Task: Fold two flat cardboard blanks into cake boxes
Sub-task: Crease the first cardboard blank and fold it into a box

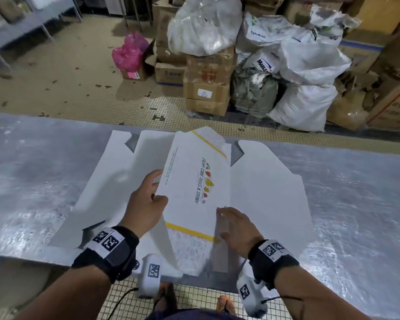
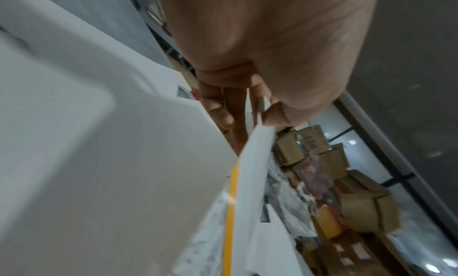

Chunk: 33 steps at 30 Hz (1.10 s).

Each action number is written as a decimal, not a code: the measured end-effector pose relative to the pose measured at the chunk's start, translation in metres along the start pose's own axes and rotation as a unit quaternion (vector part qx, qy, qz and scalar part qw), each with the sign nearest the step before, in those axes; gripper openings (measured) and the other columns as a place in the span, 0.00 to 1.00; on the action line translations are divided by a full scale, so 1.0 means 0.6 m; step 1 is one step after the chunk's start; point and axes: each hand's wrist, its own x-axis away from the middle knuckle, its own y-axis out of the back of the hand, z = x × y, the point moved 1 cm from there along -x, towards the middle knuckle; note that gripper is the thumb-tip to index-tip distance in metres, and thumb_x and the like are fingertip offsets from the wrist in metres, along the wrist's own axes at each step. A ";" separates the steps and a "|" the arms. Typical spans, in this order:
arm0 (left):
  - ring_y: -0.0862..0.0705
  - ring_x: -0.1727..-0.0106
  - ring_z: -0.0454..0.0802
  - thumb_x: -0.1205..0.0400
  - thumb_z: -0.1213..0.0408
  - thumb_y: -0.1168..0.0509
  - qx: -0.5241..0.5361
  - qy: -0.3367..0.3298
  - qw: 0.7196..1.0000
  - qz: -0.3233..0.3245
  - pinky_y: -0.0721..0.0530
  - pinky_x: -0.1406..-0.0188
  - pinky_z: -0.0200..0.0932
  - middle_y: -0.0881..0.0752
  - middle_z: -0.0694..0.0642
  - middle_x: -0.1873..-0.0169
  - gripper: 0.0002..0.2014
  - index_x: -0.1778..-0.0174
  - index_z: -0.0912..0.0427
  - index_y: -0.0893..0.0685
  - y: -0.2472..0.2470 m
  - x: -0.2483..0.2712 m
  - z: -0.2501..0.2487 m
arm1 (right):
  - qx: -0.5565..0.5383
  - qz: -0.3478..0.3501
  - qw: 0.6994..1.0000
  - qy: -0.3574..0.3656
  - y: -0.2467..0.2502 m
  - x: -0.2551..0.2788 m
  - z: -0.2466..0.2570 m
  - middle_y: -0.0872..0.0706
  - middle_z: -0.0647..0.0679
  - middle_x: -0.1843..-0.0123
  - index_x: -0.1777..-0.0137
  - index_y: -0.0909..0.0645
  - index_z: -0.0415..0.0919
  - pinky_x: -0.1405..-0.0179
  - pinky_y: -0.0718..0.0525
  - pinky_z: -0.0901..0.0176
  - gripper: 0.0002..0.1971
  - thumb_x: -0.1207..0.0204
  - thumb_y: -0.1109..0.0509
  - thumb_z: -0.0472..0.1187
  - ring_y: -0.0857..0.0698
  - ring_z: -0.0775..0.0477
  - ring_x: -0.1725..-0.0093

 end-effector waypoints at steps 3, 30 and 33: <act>0.20 0.62 0.35 0.19 0.73 0.42 -0.070 0.054 0.996 0.010 0.22 0.54 0.43 0.17 0.54 0.57 0.34 0.29 0.26 0.29 0.007 -0.007 0.054 | 0.071 0.027 0.997 0.006 -0.001 0.002 0.006 0.44 0.58 0.14 0.15 0.43 0.59 0.22 0.31 0.44 0.38 0.24 0.32 0.46 0.41 0.45 0.17; 0.69 0.14 0.61 0.29 0.42 0.22 -0.368 0.066 0.898 0.232 0.51 0.15 0.69 0.66 0.43 0.14 0.55 0.13 0.34 0.51 -0.082 -0.072 0.150 | 0.158 0.035 0.984 -0.072 0.009 0.027 -0.103 0.77 0.66 0.18 0.17 0.71 0.68 0.18 0.72 0.42 0.34 0.18 0.60 0.68 0.77 0.58 0.18; 0.65 0.14 0.61 0.29 0.40 0.24 -0.381 0.072 0.897 0.211 0.46 0.18 0.70 0.63 0.42 0.14 0.52 0.14 0.33 0.50 -0.077 -0.071 0.155 | 0.151 0.019 0.985 -0.083 0.018 0.043 -0.119 0.75 0.66 0.17 0.16 0.68 0.68 0.18 0.72 0.44 0.34 0.20 0.59 0.69 0.76 0.58 0.18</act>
